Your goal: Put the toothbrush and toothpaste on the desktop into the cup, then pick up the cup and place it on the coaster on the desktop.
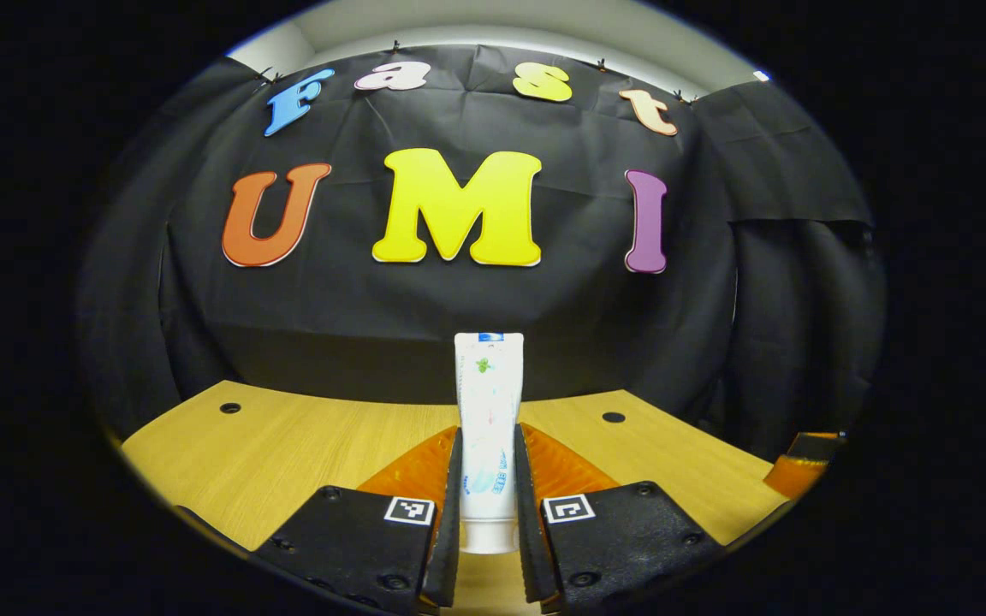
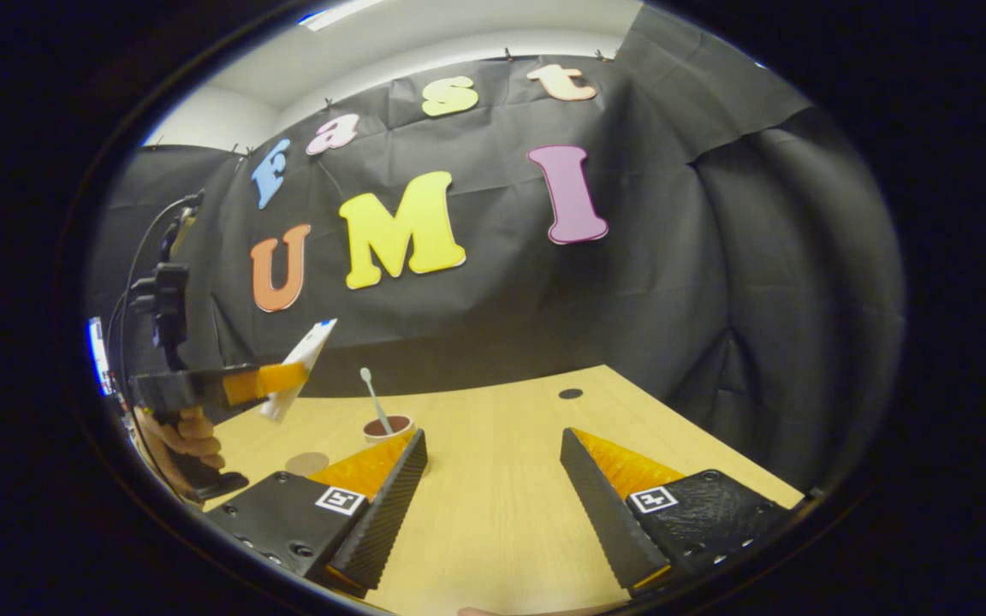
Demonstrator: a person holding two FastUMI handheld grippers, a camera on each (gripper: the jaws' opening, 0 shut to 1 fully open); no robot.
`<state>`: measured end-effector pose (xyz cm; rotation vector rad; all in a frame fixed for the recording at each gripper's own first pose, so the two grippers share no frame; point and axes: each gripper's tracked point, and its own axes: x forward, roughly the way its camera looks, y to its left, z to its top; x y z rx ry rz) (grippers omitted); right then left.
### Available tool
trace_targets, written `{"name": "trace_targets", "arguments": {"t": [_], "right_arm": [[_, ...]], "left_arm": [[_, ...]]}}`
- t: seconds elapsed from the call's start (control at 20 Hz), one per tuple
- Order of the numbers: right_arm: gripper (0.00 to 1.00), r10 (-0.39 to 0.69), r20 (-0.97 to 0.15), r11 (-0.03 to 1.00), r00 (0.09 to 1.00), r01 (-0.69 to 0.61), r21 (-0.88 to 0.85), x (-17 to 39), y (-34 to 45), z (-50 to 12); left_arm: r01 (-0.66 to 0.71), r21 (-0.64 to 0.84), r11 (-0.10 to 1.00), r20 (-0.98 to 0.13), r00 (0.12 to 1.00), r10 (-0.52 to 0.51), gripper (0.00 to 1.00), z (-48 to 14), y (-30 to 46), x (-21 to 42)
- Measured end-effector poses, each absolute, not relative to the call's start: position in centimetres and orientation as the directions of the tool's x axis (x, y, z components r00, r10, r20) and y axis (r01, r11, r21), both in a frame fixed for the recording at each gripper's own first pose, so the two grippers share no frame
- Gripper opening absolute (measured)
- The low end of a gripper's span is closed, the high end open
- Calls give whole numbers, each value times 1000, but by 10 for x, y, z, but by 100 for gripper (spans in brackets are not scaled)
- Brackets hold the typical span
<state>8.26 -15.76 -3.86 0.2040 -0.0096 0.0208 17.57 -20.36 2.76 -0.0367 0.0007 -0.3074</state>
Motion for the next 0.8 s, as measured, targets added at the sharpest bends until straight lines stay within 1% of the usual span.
{"name": "trace_targets", "arguments": {"t": [0.05,0.1,0.2,0.35,0.5,0.55,0.6,0.65,0.7,0.75,0.8], "right_arm": [[96,16,8,979,1000,-18,203,82,-162,-42],[96,16,4,979,1000,-17,204,83,-166,-45],[96,12,-8,979,1000,-10,206,86,-174,-53],[96,10,-36,977,999,-2,215,94,-180,-62],[96,20,-54,974,998,-7,225,101,-180,-70],[96,23,-59,975,998,-9,223,103,-179,-71],[96,26,-64,975,998,-12,221,103,-177,-75],[96,29,-68,976,997,-14,219,106,-175,-77],[96,33,-70,976,997,-17,216,107,-174,-79],[96,40,-74,977,996,-23,212,108,-171,-81],[96,45,-76,977,996,-28,210,107,-168,-82]], "left_arm": [[316,-39,948,10,949,-316,36,30,-215,187],[322,-34,946,16,947,-321,32,30,-223,197],[328,-21,944,25,944,-328,32,28,-236,214],[333,-47,942,33,943,-332,33,18,-245,228],[326,-69,943,15,945,-326,34,7,-246,237],[320,-65,945,8,947,-320,39,5,-244,239],[315,-65,947,4,949,-315,35,2,-243,241],[316,-70,946,-4,949,-317,35,0,-244,242],[322,-70,944,-15,946,-323,36,-3,-245,242],[327,-70,943,-26,944,-329,41,-6,-247,242],[333,-67,940,-38,941,-336,37,-11,-250,241]]}}
